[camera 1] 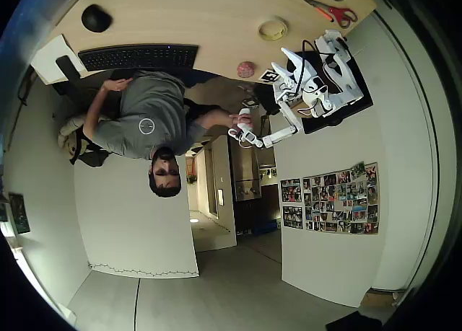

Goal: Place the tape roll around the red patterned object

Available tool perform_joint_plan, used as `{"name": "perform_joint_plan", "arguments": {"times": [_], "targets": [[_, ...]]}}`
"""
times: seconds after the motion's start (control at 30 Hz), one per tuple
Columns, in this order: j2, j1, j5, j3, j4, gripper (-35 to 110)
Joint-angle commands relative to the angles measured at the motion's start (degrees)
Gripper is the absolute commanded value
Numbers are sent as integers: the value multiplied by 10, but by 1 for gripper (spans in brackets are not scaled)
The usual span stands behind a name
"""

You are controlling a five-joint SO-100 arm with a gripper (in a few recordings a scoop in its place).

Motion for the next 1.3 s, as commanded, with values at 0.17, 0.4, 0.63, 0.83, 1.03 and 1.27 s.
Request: {"name": "perform_joint_plan", "arguments": {"times": [0.17, 0.4, 0.63, 0.83, 1.03, 1.27], "targets": [[-48, -224, 30, 143, -262, 29], [-59, -221, 27, 94, -209, 29], [-68, -162, -22, -77, -40, 29], [-54, -67, -39, -175, 66, 28], [20, 59, -97, -54, 65, 29], [117, 113, -137, 220, -100, 30]]}}
